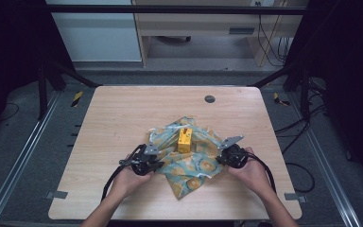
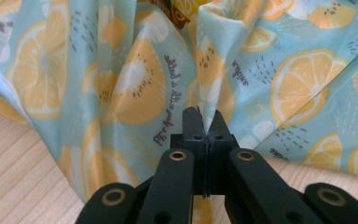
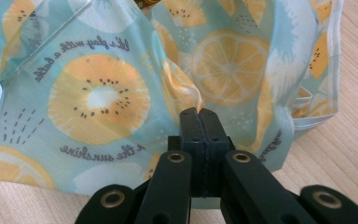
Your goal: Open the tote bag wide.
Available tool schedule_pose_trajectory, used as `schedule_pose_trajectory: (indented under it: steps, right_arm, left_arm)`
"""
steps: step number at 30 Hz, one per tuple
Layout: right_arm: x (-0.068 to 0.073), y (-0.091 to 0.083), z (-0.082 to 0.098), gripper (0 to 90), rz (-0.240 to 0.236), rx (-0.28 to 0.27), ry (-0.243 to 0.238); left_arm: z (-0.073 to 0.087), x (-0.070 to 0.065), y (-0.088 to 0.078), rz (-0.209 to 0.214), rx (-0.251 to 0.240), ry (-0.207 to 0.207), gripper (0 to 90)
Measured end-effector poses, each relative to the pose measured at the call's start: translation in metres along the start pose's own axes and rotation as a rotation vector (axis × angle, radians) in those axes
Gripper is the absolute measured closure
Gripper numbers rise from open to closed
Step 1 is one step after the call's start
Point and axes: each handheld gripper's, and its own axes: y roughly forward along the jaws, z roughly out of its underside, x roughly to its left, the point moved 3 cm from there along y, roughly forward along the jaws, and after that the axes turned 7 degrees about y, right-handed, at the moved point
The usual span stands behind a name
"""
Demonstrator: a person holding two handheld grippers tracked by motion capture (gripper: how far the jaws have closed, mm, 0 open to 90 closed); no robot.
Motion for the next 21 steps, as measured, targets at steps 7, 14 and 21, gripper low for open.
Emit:
schedule_pose_trajectory:
  steps: [7, 14, 21]
  right_arm:
    - [0.002, 0.004, 0.006, 90.0, -0.023, 0.01, 0.014]
    - [0.004, 0.005, 0.007, 90.0, -0.035, 0.011, 0.013]
    - [0.007, 0.004, 0.005, 88.6, -0.036, -0.01, 0.003]
  left_arm:
    - [0.006, -0.001, -0.003, 0.001, 0.004, 0.002, 89.9]
    - [0.01, -0.002, -0.006, 0.003, 0.009, -0.003, 90.0]
    - [0.011, -0.005, -0.009, 0.006, -0.004, -0.008, 89.6]
